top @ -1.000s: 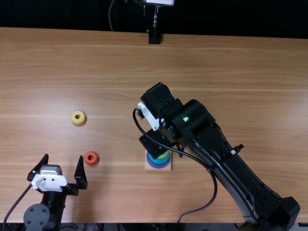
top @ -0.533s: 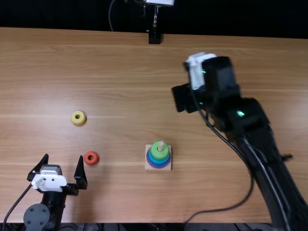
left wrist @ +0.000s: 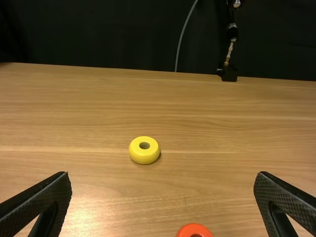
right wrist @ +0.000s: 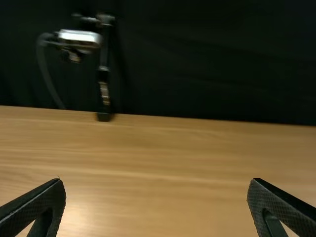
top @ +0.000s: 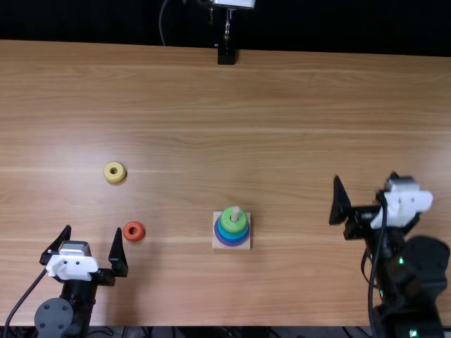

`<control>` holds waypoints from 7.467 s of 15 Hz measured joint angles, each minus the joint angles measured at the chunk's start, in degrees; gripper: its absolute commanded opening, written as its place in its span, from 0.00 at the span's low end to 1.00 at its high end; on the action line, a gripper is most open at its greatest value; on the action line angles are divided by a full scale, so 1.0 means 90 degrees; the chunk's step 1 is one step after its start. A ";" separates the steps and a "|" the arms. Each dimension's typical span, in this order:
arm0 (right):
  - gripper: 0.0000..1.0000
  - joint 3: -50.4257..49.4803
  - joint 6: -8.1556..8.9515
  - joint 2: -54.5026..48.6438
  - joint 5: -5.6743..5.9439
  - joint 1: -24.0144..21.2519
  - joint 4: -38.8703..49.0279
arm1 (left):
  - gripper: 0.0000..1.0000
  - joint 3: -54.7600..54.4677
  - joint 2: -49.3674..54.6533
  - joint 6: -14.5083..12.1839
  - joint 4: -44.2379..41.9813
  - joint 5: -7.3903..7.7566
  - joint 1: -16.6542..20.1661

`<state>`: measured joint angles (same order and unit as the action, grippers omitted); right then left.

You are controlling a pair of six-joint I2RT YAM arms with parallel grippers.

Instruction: Build the Hanoi tower: stack the rings onto the peg from bottom to top in this color order: purple, dark blue, light blue, dark green, light green, yellow, orange.

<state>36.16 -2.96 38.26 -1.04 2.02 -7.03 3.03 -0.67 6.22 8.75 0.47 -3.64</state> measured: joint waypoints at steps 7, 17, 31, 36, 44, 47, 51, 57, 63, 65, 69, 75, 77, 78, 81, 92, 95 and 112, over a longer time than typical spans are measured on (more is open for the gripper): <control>1.00 -0.3075 0.0002 -0.3317 -0.0002 -0.0605 0.0308 | 1.00 0.0000 0.0000 0.0002 -0.0002 0.0000 0.0000; 1.00 -0.3830 0.0000 -0.4175 -0.0002 -0.0605 0.0250 | 1.00 0.0000 0.0000 0.0002 0.0000 -0.0002 0.0000; 1.00 -0.3832 0.0000 -0.4175 0.0000 -0.0605 0.0243 | 1.00 0.0000 0.0000 0.0000 0.0000 -0.0005 0.0000; 1.00 -0.3830 0.0000 -0.4175 -0.0002 -0.0605 0.0243 | 1.00 0.0000 0.0000 0.0002 0.0000 -0.0005 0.0000; 1.00 -0.3830 -0.0002 -0.4175 -0.0005 -0.0605 0.0240 | 1.00 0.1455 -0.0959 0.0000 0.0131 -0.0005 0.0163; 1.00 -0.3830 0.0000 -0.4175 -0.0002 -0.0605 0.0243 | 1.00 0.2164 -0.1795 -0.0002 0.0160 -0.0010 0.0216; 1.00 -0.3830 -0.0002 -0.4175 -0.0002 -0.0605 0.0240 | 1.00 0.3385 -0.3257 0.0002 0.0172 -0.0024 0.0444; 1.00 -0.3830 0.0002 -0.4175 -0.0002 -0.0605 0.0245 | 1.00 0.5020 -0.6142 0.0002 0.0265 -0.0024 0.0440; 1.00 -0.3830 0.0000 -0.4172 0.0000 -0.0605 0.0243 | 1.00 0.5979 -0.8825 -0.0002 0.1166 -0.0029 0.0063; 1.00 -0.3830 -0.0002 -0.4175 -0.0002 -0.0605 0.0243 | 1.00 0.6220 -0.9515 -0.0005 0.1445 -0.0029 0.0066; 1.00 -0.3830 0.0000 -0.4175 -0.0002 -0.0605 0.0245 | 1.00 0.6970 -1.0851 -0.0328 0.2436 -0.0029 0.0066; 1.00 -0.3830 0.0000 -0.4175 -0.0002 -0.0605 0.0240 | 1.00 0.7827 -1.1885 -0.0942 0.2701 -0.0029 0.0066; 1.00 -0.3830 -0.0002 -0.4172 -0.0002 -0.0605 0.0245 | 1.00 0.7927 -1.1888 -0.1030 0.2684 -0.0029 0.0066; 1.00 -0.3830 0.0000 -0.4175 -0.0005 -0.0605 0.0243 | 1.00 0.7929 -1.1941 -0.1044 0.2696 -0.0029 0.0066; 1.00 -0.3830 -0.0002 -0.4175 0.0000 -0.0605 0.0243 | 1.00 0.7929 -1.2262 -0.1054 0.2739 -0.0032 0.0066; 1.00 -0.3830 0.0002 -0.4175 -0.0002 -0.0605 0.0243 | 1.00 0.8009 -1.2553 -0.1120 0.2905 -0.0032 0.0066; 1.00 -0.3830 0.0000 -0.4172 -0.0002 -0.0605 0.0243 | 1.00 0.8026 -1.2558 -0.1117 0.2926 -0.0029 0.0066; 1.00 -0.3830 0.0000 -0.4175 -0.0002 -0.0605 0.0243 | 0.00 1.0027 -1.1822 -0.1022 0.6062 -0.0410 -0.1049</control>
<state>1.69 -2.96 0.69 -1.06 -3.42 -4.84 93.27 -107.07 -2.98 63.31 -3.22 -13.08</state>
